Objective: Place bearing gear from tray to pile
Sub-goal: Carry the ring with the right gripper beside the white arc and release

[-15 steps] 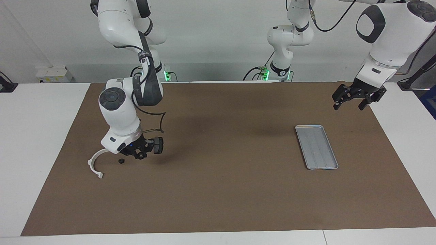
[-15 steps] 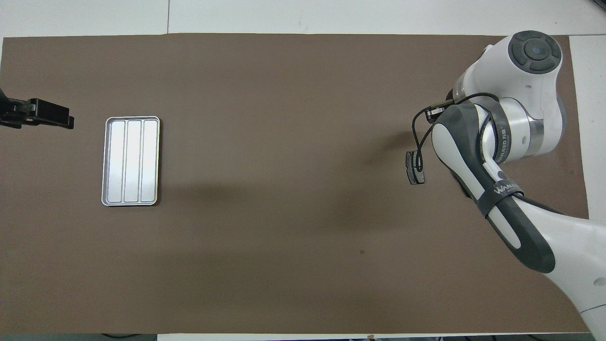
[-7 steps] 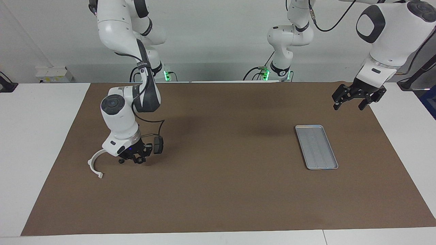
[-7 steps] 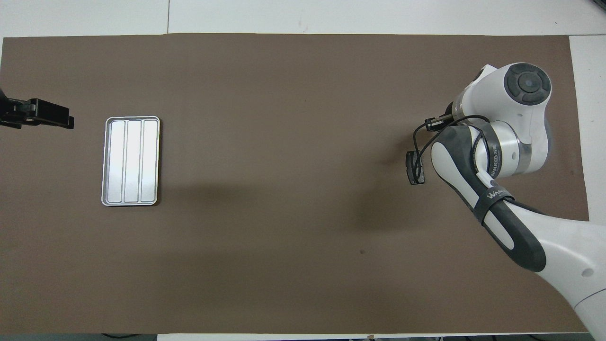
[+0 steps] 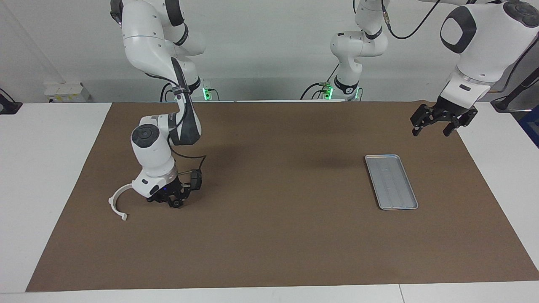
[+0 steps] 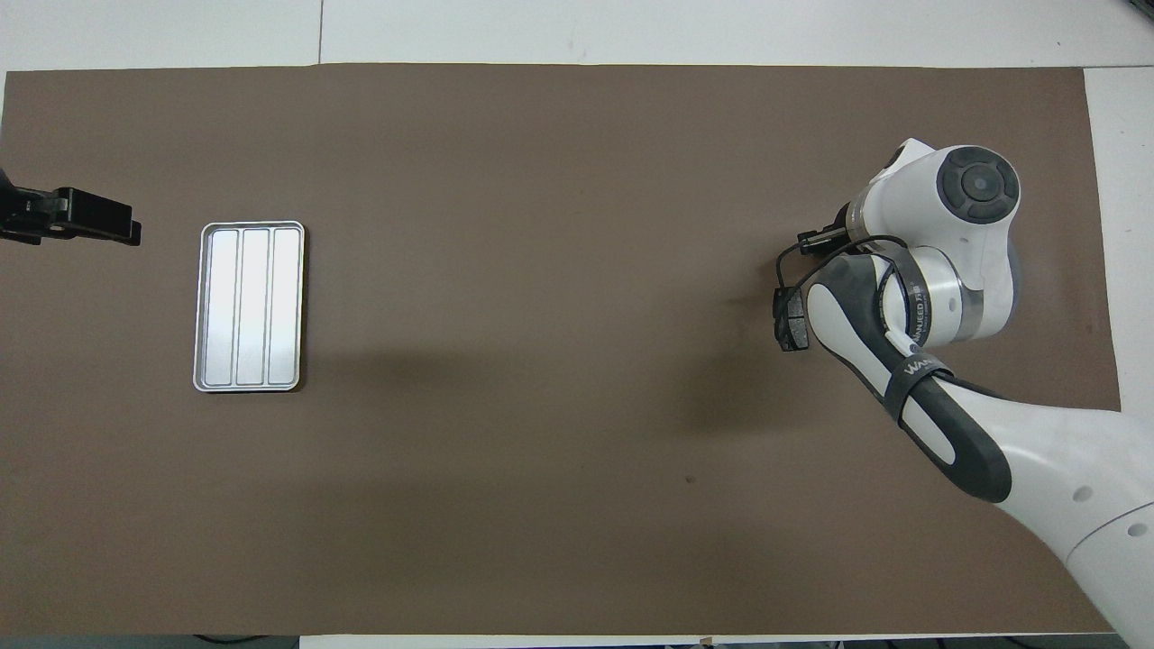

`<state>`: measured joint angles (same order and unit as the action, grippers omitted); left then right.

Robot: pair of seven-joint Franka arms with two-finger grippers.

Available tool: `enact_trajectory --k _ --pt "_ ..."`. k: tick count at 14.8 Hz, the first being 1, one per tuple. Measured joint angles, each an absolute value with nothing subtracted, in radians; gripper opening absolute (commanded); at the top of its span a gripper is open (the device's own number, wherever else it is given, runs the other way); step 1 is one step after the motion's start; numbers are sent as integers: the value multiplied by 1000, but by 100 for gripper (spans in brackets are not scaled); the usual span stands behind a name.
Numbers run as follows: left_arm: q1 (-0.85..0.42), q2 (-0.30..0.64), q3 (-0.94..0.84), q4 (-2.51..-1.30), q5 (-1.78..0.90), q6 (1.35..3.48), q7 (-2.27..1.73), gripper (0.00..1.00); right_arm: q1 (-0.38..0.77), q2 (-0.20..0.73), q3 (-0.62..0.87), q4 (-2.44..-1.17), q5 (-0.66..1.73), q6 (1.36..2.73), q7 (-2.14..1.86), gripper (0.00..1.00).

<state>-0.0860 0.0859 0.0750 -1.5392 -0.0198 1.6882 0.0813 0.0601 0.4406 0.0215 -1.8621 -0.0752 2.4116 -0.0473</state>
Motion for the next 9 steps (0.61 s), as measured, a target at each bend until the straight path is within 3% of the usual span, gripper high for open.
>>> enact_trajectory --k 7,8,9 --pt "-86 55 73 -1577 -20 1616 81 100 58 447 21 -1862 -57 2415 -47 0" --pt "-86 50 73 -1580 -20 1616 81 100 58 448 21 -1862 -56 2415 -47 32" --pt "-86 48 73 -1582 -20 1616 81 100 58 448 21 -1862 -56 2415 -47 92"
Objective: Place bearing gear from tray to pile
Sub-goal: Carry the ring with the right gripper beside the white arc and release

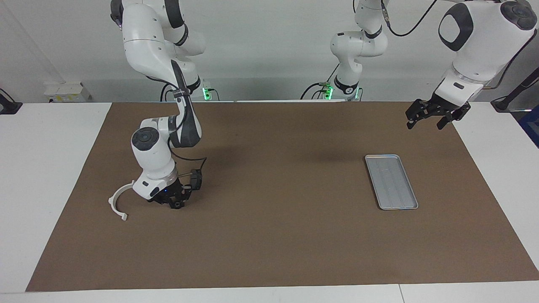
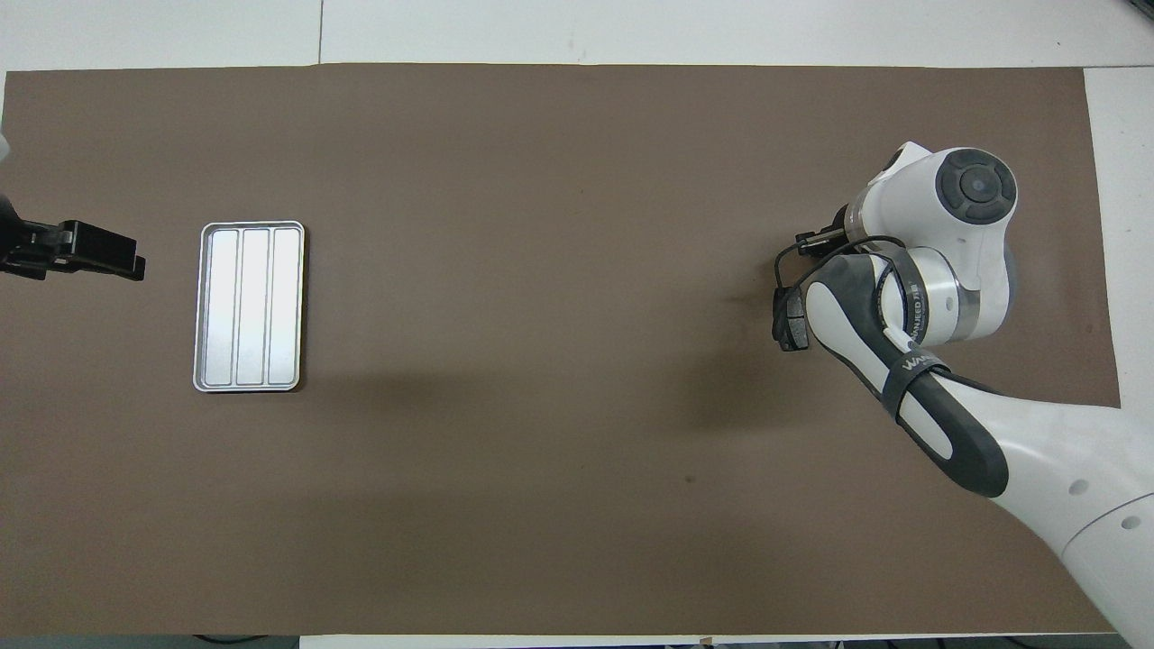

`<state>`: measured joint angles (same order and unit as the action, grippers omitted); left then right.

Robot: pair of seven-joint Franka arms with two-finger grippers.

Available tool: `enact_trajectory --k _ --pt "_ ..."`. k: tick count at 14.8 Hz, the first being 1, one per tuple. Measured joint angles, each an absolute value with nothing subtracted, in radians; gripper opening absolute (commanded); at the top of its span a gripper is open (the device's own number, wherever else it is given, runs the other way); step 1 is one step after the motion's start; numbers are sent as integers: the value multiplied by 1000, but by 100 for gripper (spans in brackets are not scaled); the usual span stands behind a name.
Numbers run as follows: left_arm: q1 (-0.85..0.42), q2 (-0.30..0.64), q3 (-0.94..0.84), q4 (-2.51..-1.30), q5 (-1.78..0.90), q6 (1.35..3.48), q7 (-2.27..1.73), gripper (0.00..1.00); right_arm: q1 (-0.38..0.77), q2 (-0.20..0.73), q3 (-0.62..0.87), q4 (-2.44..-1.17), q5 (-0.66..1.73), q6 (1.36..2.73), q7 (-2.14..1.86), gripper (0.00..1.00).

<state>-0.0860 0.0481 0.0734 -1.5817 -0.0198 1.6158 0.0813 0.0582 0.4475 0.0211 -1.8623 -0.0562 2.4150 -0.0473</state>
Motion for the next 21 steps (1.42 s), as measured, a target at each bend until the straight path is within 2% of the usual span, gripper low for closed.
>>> enact_trajectory --k 1,8,11,16,21 --pt "-86 47 73 -1582 -20 1616 81 100 58 448 21 -1862 -56 2415 -47 100" --pt "-86 47 73 -1585 -20 1616 81 100 64 428 30 -1858 -52 2407 -46 100" --pt "-86 47 73 -1586 -20 1616 81 100 64 389 30 -1853 -52 2353 -46 100" --pt "-86 47 73 -1586 -20 1616 81 100 65 304 33 -1798 -52 2186 -46 100" --pt "-86 46 73 -1586 -20 1616 81 100 77 269 33 -1788 -52 2142 -46 100"
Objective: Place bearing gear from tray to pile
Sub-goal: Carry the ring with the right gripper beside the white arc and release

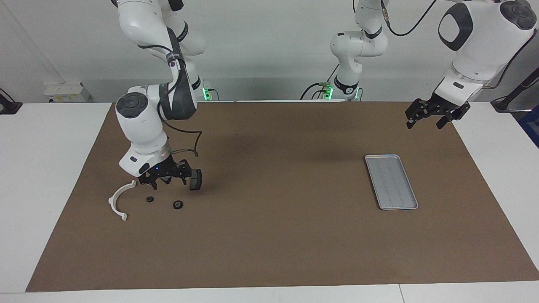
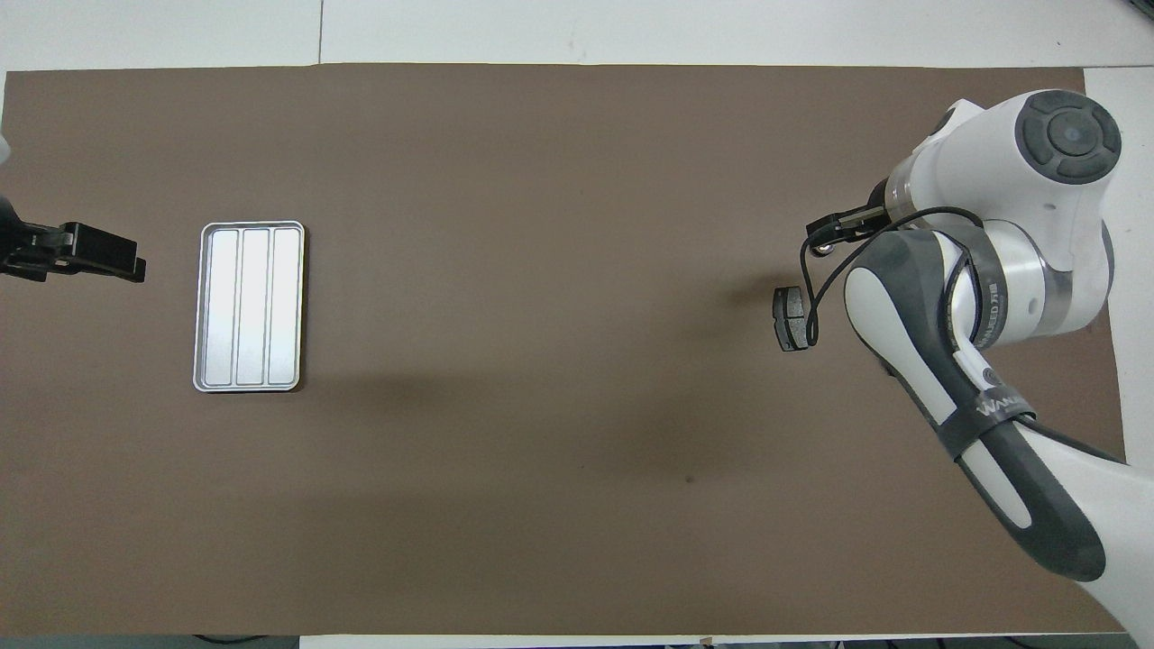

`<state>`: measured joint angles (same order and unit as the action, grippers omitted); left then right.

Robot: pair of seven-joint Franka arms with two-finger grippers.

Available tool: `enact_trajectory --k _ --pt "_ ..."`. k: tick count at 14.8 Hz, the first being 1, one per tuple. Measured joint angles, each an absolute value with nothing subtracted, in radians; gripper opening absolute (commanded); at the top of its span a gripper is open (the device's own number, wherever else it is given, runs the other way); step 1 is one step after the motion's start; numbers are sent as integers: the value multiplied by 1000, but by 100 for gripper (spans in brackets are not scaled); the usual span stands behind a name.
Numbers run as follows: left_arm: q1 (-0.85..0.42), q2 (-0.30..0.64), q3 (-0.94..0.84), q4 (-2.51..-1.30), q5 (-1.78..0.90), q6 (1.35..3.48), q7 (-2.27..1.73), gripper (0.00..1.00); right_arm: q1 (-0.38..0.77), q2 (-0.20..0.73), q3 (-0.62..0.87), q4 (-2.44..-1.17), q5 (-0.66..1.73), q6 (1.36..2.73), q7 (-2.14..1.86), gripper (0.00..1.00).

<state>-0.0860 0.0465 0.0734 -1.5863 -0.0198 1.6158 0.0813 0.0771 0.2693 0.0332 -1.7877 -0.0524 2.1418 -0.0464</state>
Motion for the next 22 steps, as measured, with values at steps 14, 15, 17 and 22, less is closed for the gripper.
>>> enact_trajectory --k 14,15,17,22 --pt "-86 45 73 -1587 -20 1616 81 100 73 247 23 -1781 -52 2131 -46 100" --pt "-86 45 73 -1587 -20 1616 81 100 68 247 22 -1781 -52 2131 -46 100" --pt "-86 45 73 -1587 -20 1616 81 100 67 246 21 -1781 -52 2131 -46 100" --pt "-86 45 73 -1587 -20 1616 81 100 68 227 22 -1781 -52 2117 -46 100"
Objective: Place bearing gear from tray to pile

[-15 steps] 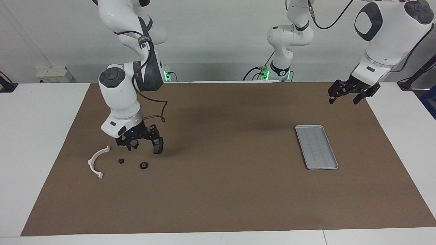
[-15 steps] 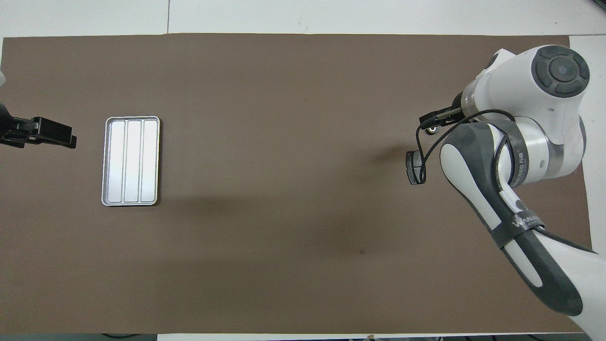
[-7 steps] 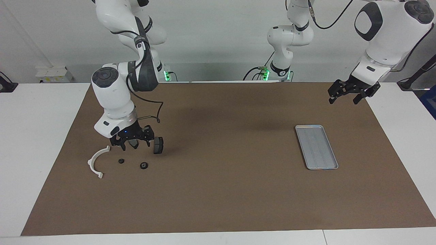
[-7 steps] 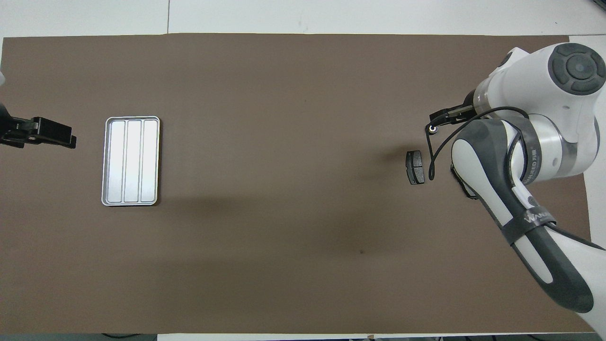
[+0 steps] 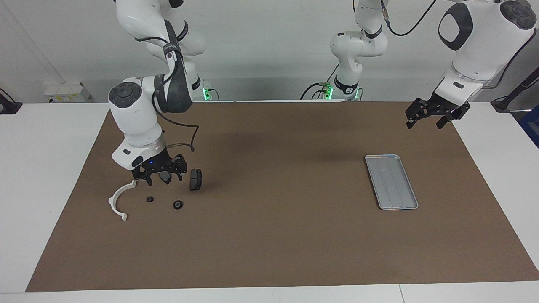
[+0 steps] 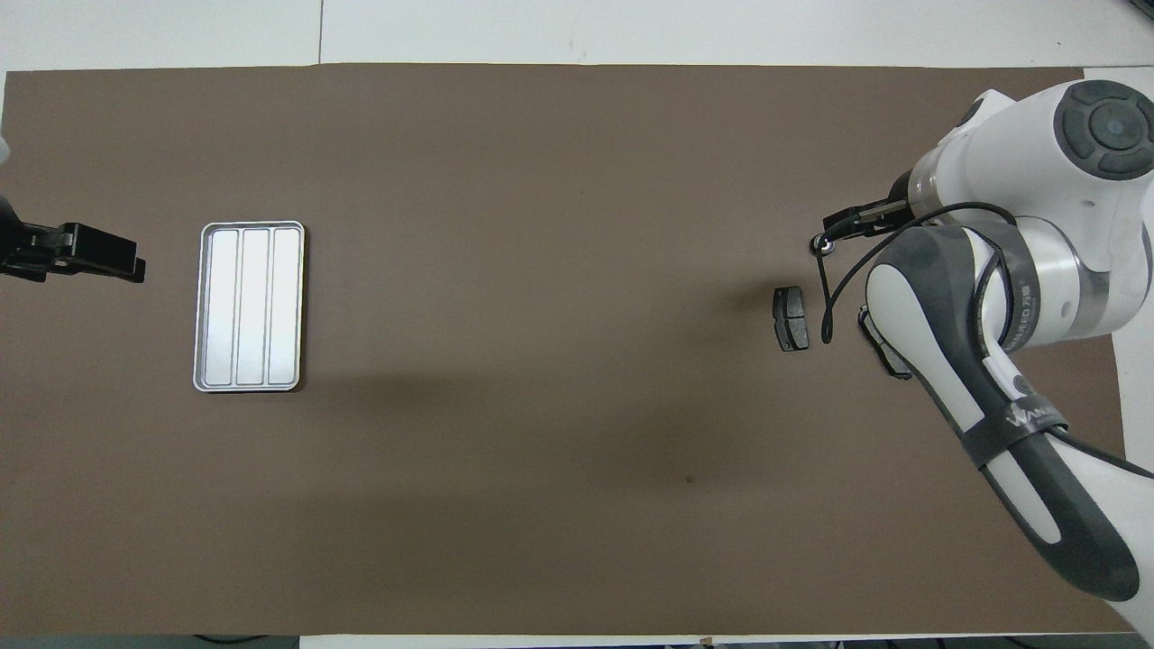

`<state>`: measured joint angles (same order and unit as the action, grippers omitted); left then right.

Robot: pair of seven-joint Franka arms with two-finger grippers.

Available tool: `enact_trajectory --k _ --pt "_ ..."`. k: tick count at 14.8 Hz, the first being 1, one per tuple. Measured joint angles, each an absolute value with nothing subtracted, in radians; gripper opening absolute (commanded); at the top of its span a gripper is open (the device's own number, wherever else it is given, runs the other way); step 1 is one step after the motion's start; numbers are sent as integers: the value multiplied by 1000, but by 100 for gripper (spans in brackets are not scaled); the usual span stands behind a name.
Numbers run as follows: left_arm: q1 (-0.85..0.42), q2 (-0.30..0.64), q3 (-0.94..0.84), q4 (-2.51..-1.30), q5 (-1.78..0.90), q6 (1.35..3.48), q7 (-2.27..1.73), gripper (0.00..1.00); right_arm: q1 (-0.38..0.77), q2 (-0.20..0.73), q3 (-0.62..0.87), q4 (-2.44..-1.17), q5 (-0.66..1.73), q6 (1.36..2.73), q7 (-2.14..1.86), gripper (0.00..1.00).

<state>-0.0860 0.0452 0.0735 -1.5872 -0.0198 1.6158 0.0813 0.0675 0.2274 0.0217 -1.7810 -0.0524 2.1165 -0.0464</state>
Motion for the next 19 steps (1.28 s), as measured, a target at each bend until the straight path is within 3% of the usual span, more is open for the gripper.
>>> enact_trajectory --k 11,19 --pt "-86 45 74 -1587 -20 1616 81 100 68 -54 25 -1794 -48 1811 -46 100" --pt "-86 45 74 -1587 -20 1616 81 100 69 -172 27 -1796 0 1614 -46 100"
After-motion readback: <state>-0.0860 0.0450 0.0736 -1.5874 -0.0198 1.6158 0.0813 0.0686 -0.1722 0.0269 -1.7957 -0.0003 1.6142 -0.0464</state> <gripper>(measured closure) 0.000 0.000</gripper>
